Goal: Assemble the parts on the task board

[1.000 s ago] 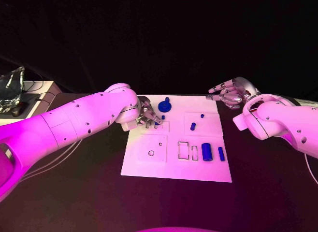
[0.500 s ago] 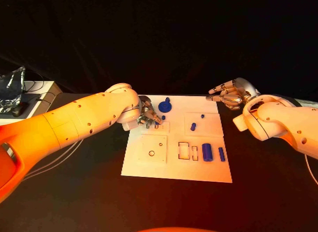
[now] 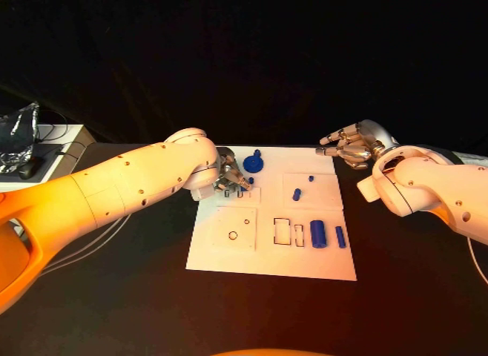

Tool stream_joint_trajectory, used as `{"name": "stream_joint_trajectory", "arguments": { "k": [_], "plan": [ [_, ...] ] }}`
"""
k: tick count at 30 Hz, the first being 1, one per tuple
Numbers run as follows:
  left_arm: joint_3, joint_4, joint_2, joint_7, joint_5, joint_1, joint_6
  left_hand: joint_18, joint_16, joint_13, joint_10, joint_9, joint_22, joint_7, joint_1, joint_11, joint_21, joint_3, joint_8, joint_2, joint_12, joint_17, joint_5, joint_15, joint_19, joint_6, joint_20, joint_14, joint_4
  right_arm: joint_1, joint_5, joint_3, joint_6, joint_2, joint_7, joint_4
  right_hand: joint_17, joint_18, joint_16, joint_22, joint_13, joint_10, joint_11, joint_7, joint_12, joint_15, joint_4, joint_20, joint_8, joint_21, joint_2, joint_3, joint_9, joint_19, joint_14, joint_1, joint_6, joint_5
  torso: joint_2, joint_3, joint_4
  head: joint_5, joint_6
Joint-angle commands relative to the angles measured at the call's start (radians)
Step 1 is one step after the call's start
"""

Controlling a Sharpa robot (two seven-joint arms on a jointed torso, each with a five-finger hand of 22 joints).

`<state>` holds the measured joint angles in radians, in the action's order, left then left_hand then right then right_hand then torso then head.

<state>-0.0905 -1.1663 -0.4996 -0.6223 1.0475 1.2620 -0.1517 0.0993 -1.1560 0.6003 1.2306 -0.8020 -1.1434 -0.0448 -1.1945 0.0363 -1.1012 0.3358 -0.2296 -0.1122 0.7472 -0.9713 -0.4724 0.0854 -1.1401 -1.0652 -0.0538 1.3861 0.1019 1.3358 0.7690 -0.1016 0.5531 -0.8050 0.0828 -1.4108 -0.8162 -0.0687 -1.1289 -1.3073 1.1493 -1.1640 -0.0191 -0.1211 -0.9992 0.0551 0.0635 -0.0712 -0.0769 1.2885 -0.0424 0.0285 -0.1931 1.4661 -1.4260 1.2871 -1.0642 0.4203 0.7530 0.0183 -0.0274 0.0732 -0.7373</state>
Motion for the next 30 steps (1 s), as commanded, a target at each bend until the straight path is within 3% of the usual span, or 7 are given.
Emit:
{"name": "stream_joint_trajectory", "arguments": {
  "k": [1, 12, 17, 21, 26, 30],
  "plan": [
    [0.003, -0.001, 0.004, 0.004, 0.010, -0.002, -0.011, 0.017, -0.005, -0.002, 0.006, -0.002, -0.003, -0.002, 0.001, 0.007, -0.006, 0.185, -0.006, -0.008, 0.003, -0.002, -0.005, 0.004, -0.007, -0.007, 0.000, 0.004, -0.177, -0.001, 0.012, 0.000, -0.015, 0.001, -0.009, -0.002, 0.001, 0.004, 0.003, -0.186, -0.001, 0.009, -0.001, -0.005, 0.004, 0.002, -0.007, 0.001, 0.004, -0.003, -0.002, 0.001, 0.001, 0.066, 0.000, -0.005, 0.001, -0.001, -0.001, 0.0003, 0.0002, 0.001, 0.001],
    [-0.002, -0.038, -0.028, 0.018, -0.061, -0.003, -0.004, 0.018, -0.004, -0.003, 0.007, 0.000, -0.003, -0.003, -0.002, 0.006, -0.004, 0.193, -0.004, -0.005, 0.003, -0.002, 0.000, 0.004, -0.006, -0.008, 0.001, 0.005, -0.176, -0.003, 0.023, -0.001, -0.016, -0.003, -0.016, -0.012, 0.002, 0.004, 0.004, -0.186, -0.002, 0.010, -0.001, -0.006, 0.005, 0.001, -0.005, 0.001, 0.005, -0.004, -0.002, 0.001, 0.002, 0.065, 0.000, -0.003, 0.003, -0.001, -0.001, -0.0023, -0.0005, -0.004, 0.008],
    [-0.016, -0.057, -0.050, 0.014, -0.111, -0.003, -0.070, 0.016, 0.000, -0.010, 0.015, 0.008, 0.002, -0.002, -0.001, 0.007, 0.005, 0.183, 0.004, -0.002, -0.007, -0.002, -0.001, 0.004, -0.003, -0.015, -0.004, 0.004, -0.177, -0.005, 0.025, -0.001, -0.017, -0.006, -0.017, -0.014, 0.001, 0.004, 0.004, -0.186, -0.002, 0.010, -0.002, -0.006, 0.005, 0.001, -0.005, 0.001, 0.005, -0.004, -0.001, 0.001, 0.002, 0.065, 0.000, -0.003, 0.004, -0.001, -0.002, -0.0017, -0.0009, -0.004, 0.010],
    [-0.026, -0.061, -0.068, 0.006, -0.128, -0.002, -0.160, 0.013, -0.001, -0.009, 0.020, 0.011, 0.002, 0.004, 0.008, 0.010, 0.005, 0.176, 0.007, 0.001, -0.009, -0.005, 0.000, 0.006, -0.007, -0.021, -0.007, 0.007, -0.174, -0.006, 0.025, -0.001, -0.019, -0.009, -0.016, -0.016, 0.001, 0.004, 0.004, -0.186, -0.002, 0.010, -0.002, -0.006, 0.005, 0.001, -0.005, 0.001, 0.005, -0.004, -0.001, 0.001, 0.003, 0.065, 0.000, -0.003, 0.004, -0.001, -0.001, -0.0024, -0.0010, -0.005, 0.009],
    [-0.031, -0.051, -0.077, 0.000, -0.119, -0.002, -0.226, 0.002, -0.005, -0.008, 0.035, 0.012, 0.001, 0.015, 0.048, 0.016, 0.005, 0.175, 0.005, 0.025, -0.012, -0.018, 0.001, 0.011, -0.018, -0.040, -0.021, 0.016, -0.167, -0.007, 0.025, -0.001, -0.019, -0.011, -0.015, -0.018, 0.001, 0.004, 0.004, -0.186, -0.002, 0.010, -0.002, -0.006, 0.005, 0.001, -0.005, 0.001, 0.005, -0.004, -0.001, 0.001, 0.003, 0.065, 0.000, -0.003, 0.004, -0.001, -0.001, -0.0020, -0.0022, -0.003, 0.010],
    [-0.032, -0.033, -0.073, -0.002, -0.106, 0.002, -0.248, -0.005, -0.006, -0.006, 0.047, 0.007, -0.004, 0.021, 0.063, 0.020, 0.001, 0.173, 0.000, 0.034, -0.015, -0.029, 0.003, 0.014, -0.028, -0.049, -0.028, 0.022, -0.169, -0.008, 0.025, -0.002, -0.020, -0.011, -0.014, -0.018, 0.001, 0.004, 0.004, -0.186, -0.002, 0.010, -0.002, -0.006, 0.005, 0.001, -0.005, 0.001, 0.005, -0.004, -0.001, 0.001, 0.003, 0.065, 0.000, -0.003, 0.004, -0.001, 0.000, -0.0018, 0.0002, -0.003, 0.011]
  ]
}}
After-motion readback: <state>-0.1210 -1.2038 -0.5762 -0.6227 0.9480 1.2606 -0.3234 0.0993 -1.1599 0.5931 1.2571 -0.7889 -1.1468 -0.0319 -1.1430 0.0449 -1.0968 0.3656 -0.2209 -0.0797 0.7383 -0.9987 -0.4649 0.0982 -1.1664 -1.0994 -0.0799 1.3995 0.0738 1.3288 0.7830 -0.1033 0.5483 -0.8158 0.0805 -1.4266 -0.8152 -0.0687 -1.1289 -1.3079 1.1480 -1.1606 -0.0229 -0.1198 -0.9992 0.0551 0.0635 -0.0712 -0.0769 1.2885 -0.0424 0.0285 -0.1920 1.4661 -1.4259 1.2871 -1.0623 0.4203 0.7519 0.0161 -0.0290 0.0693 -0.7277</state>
